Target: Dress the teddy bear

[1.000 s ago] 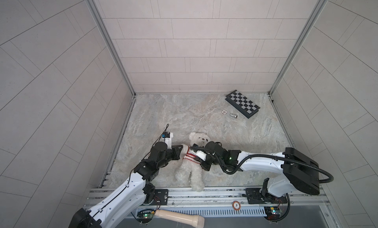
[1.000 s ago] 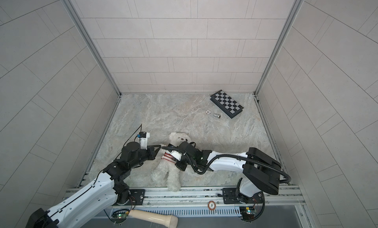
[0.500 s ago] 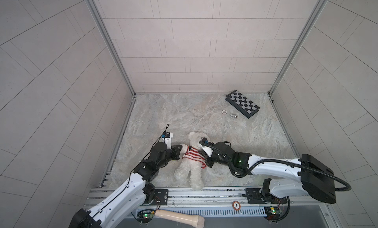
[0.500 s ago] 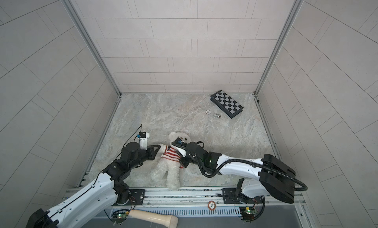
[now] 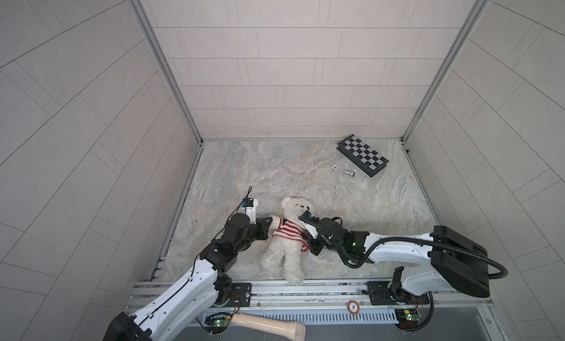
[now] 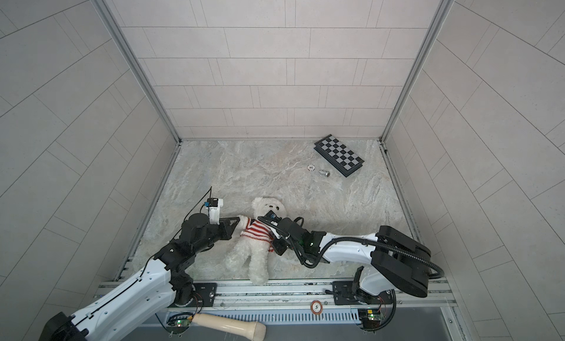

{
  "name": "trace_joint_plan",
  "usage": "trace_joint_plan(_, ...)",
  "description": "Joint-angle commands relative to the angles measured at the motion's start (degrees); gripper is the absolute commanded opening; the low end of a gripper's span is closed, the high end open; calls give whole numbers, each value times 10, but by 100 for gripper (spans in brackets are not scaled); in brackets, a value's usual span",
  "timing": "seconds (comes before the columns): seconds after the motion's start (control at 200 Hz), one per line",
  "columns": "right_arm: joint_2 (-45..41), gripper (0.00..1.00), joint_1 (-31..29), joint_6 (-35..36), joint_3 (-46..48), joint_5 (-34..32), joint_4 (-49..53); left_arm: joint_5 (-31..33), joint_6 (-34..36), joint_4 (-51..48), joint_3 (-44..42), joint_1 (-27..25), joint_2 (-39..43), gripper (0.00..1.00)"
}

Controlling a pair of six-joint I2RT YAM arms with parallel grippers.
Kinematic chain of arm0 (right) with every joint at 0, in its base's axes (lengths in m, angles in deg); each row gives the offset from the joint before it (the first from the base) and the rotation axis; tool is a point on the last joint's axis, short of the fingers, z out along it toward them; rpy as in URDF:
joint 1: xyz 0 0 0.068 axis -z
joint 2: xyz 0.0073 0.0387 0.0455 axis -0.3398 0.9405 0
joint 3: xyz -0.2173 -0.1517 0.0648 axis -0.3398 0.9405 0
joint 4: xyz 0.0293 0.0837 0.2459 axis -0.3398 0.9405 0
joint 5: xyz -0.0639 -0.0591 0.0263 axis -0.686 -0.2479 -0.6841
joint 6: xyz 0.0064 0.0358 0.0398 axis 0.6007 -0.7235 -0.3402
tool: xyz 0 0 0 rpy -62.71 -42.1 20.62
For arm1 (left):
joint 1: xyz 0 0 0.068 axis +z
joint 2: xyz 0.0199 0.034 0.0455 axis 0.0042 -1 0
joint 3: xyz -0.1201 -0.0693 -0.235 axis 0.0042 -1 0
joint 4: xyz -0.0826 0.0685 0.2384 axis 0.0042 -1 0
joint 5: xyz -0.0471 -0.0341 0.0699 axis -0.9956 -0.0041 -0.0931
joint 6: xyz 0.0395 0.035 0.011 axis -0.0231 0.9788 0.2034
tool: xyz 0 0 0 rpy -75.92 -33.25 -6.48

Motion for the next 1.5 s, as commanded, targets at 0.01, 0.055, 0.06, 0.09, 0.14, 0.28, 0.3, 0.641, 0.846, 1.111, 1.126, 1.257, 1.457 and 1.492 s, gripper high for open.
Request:
trace_joint_plan(0.01,5,0,2,-13,0,4,-3,7,8,8,-10,3,4,0)
trace_joint_plan(0.055,-10,0,2,-13,1,-1,3,7,9,7,-10,3,5,0)
trace_joint_plan(0.06,-12,0,2,-13,1,-3,5,7,9,7,-10,3,5,0)
trace_joint_plan(0.09,-24,0,2,-15,3,-12,12,8,10,5,-10,3,6,0)
trace_joint_plan(0.14,-43,0,2,-19,8,-32,25,11,13,1,-11,4,6,0)
trace_joint_plan(0.28,-86,6,17,-15,30,-47,48,16,24,-5,-16,4,5,0)
trace_joint_plan(0.3,-92,7,20,-15,32,-46,52,16,25,-6,-16,4,5,0)
trace_joint_plan(0.641,-92,16,90,41,40,35,35,17,96,-19,26,3,-47,0)
trace_joint_plan(0.846,-39,19,94,59,27,87,-8,29,122,-14,60,3,-100,0)
trace_joint_plan(1.111,31,14,87,30,22,158,-85,36,126,56,108,3,-205,0)
trace_joint_plan(1.126,30,14,85,30,22,158,-88,37,125,58,112,4,-212,0)
trace_joint_plan(1.257,25,14,62,18,22,161,-97,38,135,67,147,3,-263,0)
trace_joint_plan(1.457,-34,14,40,-2,47,122,-89,48,146,32,179,3,-263,43)
trace_joint_plan(1.492,-53,14,40,0,58,110,-89,54,148,21,177,3,-248,51)
